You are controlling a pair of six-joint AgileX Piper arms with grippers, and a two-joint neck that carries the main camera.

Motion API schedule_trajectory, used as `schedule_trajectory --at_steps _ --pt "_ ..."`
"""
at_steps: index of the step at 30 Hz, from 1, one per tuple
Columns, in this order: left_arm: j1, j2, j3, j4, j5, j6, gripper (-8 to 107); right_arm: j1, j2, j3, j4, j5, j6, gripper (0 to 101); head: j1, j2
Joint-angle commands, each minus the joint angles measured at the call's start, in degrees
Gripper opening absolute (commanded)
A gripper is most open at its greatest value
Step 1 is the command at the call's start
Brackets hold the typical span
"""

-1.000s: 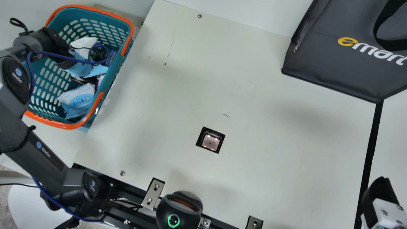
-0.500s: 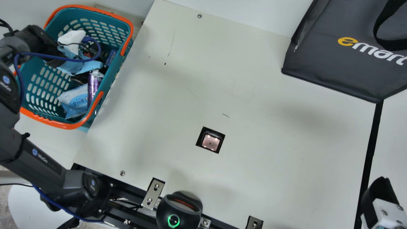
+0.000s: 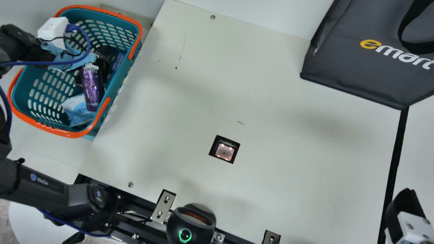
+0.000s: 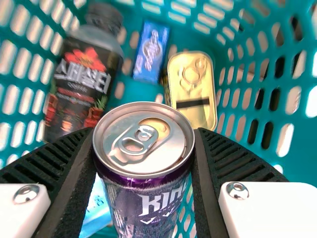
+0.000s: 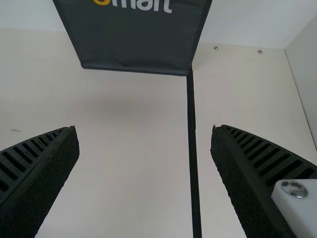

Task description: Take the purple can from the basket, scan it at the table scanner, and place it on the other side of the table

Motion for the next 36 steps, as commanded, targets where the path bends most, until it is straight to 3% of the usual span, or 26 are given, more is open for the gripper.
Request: schedule_trajectory --at_steps 1,15,36 --pt "0.12 -1.82 0.53 -0.6 -1.15 0.08 -8 0.0 0.0 0.0 0.0 0.0 0.0 95 -1.66 0.14" --pt "-1.24 -13.3 2.57 -1.3 -6.94 -3.87 -8 0.0 0.0 0.0 -0.01 0.0 0.0 95 -1.66 0.14" --pt "-9.97 -27.2 -5.11 5.07 -5.55 -17.12 -8 0.0 0.0 0.0 -0.01 0.0 0.0 95 -1.66 0.14"
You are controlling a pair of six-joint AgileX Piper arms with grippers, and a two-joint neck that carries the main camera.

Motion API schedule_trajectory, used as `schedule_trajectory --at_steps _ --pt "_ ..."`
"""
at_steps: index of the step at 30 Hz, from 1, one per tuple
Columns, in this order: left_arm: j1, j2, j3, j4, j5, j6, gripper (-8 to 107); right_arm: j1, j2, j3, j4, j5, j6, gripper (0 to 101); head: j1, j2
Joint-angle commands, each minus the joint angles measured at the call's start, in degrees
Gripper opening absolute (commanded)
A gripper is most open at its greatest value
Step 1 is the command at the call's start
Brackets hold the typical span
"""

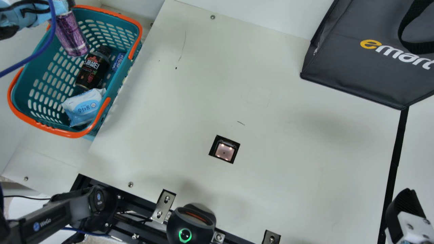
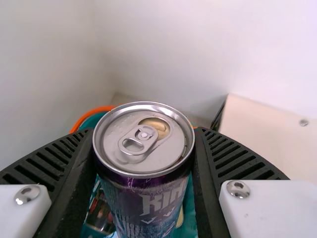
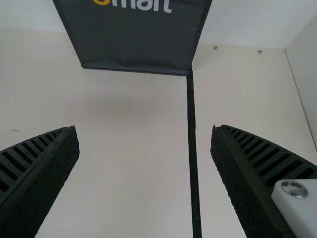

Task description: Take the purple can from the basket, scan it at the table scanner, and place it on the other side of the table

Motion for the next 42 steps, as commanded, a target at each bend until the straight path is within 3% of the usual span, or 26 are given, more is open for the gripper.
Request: schedule_trajectory --at_steps 1,19,31,42 --pt "-1.58 -1.0 -0.5 0.59 0.07 -1.12 -8 0.0 0.0 0.0 0.0 0.0 0.0 95 -1.66 0.23" --pt "-21.91 -5.58 -1.14 11.53 -2.79 -15.15 -8 0.0 0.0 0.0 0.0 0.0 0.0 95 -1.66 0.23" --pt "-33.49 -5.66 4.72 20.42 -11.6 -24.59 -8 0.0 0.0 0.0 0.0 0.0 0.0 95 -1.66 0.23" --pt "-38.11 -3.24 11.93 26.13 -19.91 -30.61 -8 0.0 0.0 0.0 0.0 0.0 0.0 95 -1.66 0.23"
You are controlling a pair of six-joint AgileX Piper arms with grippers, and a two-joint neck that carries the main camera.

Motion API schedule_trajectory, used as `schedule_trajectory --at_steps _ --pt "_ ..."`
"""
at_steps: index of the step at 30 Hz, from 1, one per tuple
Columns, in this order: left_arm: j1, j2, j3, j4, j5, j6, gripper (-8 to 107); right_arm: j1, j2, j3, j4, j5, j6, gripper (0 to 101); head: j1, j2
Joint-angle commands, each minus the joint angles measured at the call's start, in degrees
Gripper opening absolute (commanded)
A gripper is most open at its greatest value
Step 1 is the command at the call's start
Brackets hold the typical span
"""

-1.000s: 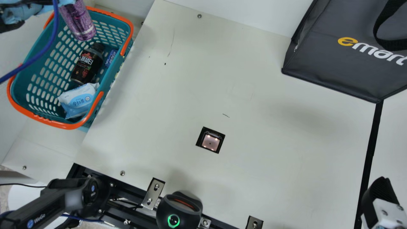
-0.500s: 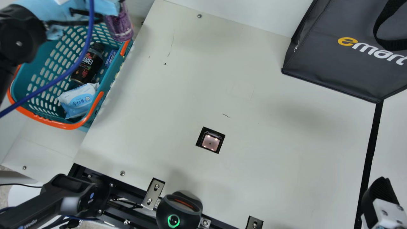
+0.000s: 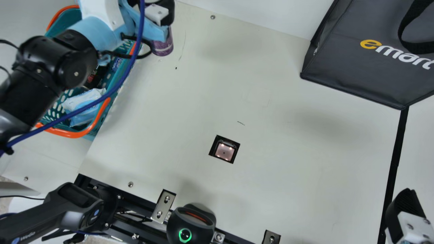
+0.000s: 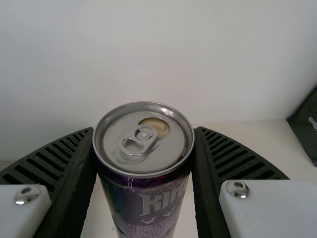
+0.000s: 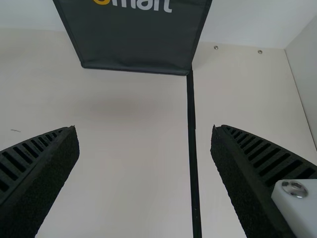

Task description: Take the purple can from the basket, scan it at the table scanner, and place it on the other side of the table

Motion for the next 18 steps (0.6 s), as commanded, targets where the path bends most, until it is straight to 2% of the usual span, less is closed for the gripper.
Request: schedule_trajectory --at_steps 1,18 --pt "-0.33 0.41 1.4 0.81 -1.55 -0.81 -8 0.0 0.0 0.0 0.0 0.0 0.0 95 -1.66 0.23" --pt "-1.67 3.46 11.7 2.7 -10.64 -4.4 -8 0.0 0.0 0.0 0.0 0.0 0.0 95 -1.66 0.23"
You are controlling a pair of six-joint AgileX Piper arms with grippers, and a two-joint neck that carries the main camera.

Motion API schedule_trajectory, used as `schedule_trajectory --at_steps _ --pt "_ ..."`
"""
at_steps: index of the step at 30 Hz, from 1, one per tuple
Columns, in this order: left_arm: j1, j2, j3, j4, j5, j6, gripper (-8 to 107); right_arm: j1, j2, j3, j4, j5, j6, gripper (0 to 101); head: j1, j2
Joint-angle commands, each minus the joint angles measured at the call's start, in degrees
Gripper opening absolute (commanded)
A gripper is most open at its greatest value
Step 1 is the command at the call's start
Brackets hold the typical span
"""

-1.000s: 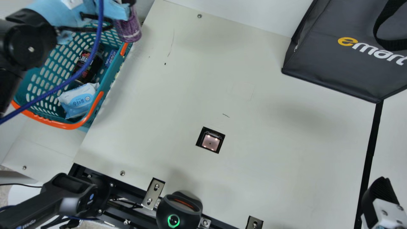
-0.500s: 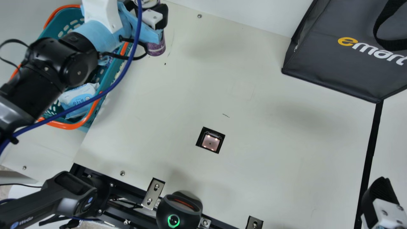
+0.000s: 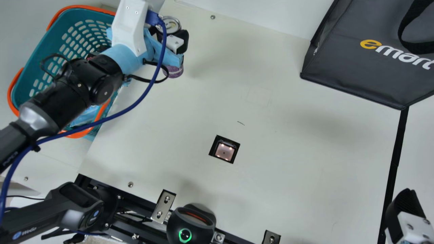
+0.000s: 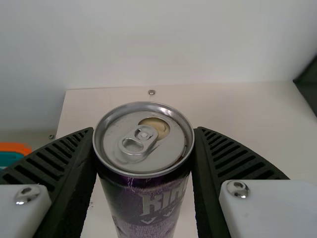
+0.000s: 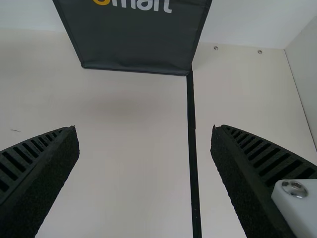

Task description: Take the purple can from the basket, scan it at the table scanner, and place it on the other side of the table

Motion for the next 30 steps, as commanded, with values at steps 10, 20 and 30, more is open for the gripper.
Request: schedule_trajectory --at_steps 10,20,30 --pt "0.78 -1.63 7.06 -0.94 -7.12 0.34 -8 0.0 0.0 0.0 0.0 0.0 0.0 95 -1.66 0.23" --pt "0.74 -4.38 14.55 -5.4 -14.3 4.78 -8 0.0 0.0 0.0 0.0 0.0 0.0 95 -1.66 0.23" --pt "-1.0 -5.46 18.63 -12.31 -20.47 10.62 -8 0.0 0.0 0.0 0.0 0.0 0.0 95 -1.66 0.23"
